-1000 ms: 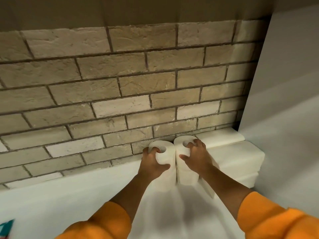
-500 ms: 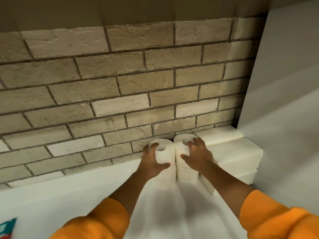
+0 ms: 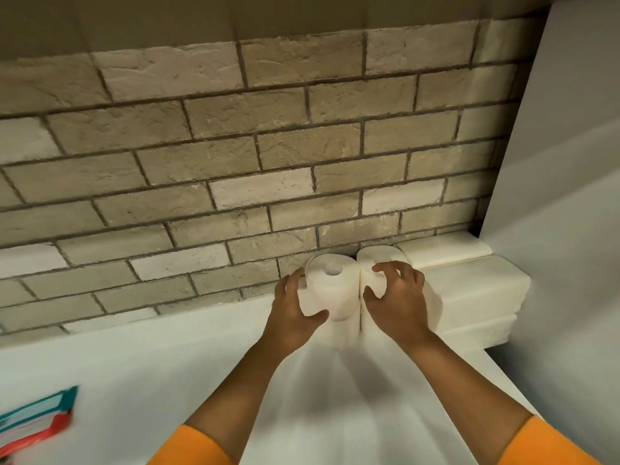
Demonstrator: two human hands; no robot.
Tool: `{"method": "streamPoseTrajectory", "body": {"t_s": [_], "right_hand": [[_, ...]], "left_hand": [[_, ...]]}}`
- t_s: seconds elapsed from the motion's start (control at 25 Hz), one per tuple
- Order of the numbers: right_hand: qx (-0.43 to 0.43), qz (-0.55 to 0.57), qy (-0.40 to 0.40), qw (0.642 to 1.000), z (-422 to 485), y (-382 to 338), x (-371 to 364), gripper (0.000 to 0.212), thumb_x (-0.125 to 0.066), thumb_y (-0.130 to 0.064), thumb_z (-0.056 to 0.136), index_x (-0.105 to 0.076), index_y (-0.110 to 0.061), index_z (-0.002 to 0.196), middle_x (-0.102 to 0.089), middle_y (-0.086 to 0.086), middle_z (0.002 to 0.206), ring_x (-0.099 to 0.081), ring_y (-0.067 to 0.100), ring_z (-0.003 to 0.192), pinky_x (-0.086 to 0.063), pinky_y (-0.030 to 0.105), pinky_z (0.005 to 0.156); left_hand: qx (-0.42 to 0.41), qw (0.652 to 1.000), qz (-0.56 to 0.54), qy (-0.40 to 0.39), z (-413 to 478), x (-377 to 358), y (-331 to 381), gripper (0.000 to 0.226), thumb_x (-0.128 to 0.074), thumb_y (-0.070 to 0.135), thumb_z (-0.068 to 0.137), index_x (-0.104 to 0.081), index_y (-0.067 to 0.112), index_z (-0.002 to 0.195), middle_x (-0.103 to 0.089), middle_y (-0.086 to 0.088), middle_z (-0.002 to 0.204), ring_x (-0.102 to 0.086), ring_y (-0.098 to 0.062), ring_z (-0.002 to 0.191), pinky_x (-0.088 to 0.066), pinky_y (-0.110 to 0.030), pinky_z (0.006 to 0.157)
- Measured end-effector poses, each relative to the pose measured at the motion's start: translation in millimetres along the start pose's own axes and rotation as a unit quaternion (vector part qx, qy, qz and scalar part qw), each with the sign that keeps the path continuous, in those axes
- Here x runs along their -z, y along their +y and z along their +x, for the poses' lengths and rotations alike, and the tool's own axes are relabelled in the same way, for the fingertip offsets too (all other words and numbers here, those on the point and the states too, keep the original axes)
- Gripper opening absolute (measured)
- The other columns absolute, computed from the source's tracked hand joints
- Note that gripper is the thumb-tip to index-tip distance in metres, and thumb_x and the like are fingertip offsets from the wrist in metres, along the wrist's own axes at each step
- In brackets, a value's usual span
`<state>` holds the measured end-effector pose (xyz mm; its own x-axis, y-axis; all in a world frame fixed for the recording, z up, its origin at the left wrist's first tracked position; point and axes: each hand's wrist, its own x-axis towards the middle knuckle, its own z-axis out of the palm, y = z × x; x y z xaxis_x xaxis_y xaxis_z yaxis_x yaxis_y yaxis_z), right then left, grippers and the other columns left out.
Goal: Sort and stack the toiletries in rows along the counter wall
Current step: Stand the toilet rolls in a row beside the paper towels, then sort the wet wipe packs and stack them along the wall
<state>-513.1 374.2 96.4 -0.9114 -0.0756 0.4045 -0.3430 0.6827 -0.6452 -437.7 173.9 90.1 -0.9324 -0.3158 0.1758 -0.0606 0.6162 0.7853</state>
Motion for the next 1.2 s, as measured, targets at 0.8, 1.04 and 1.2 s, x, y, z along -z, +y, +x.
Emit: {"method": "streamPoseTrajectory", "body": {"t_s": [0.8, 1.04, 1.2], "right_hand": [[-0.023, 0.132, -0.337, 0.932, -209, -157, -138, 0.025, -0.071, -0.022, 0.086, -0.059, -0.044, 0.083, -0.069, -0.01, 0.101, -0.065, 0.013, 0.093, -0.053, 0.028, 0.087], [-0.032, 0.146, -0.359, 0.921, -274, -237, -184, 0.015, -0.069, -0.015, 0.087, -0.07, -0.03, 0.089, -0.07, -0.011, 0.094, -0.066, 0.005, 0.087, -0.046, 0.016, 0.071], [-0.036, 0.16, -0.372, 0.913, -316, -283, -215, 0.013, -0.072, -0.015, 0.087, -0.071, -0.028, 0.09, -0.07, -0.011, 0.093, -0.065, 0.005, 0.087, -0.044, 0.015, 0.072]], "left_hand": [[0.195, 0.97, 0.118, 0.083, -228, 171, -165, 0.042, -0.068, 0.045, 0.089, -0.062, 0.033, 0.129, -0.063, 0.015, 0.131, -0.061, -0.009, 0.116, -0.05, -0.025, 0.1], [0.245, 0.961, 0.113, 0.066, -284, 259, -227, 0.035, -0.067, 0.046, 0.089, -0.064, 0.035, 0.122, -0.065, 0.018, 0.114, -0.062, -0.004, 0.096, -0.052, -0.021, 0.086], [0.259, 0.957, 0.111, 0.072, -311, 310, -261, 0.035, -0.068, 0.043, 0.09, -0.063, 0.035, 0.124, -0.065, 0.013, 0.121, -0.06, -0.004, 0.102, -0.049, -0.02, 0.085]]}}
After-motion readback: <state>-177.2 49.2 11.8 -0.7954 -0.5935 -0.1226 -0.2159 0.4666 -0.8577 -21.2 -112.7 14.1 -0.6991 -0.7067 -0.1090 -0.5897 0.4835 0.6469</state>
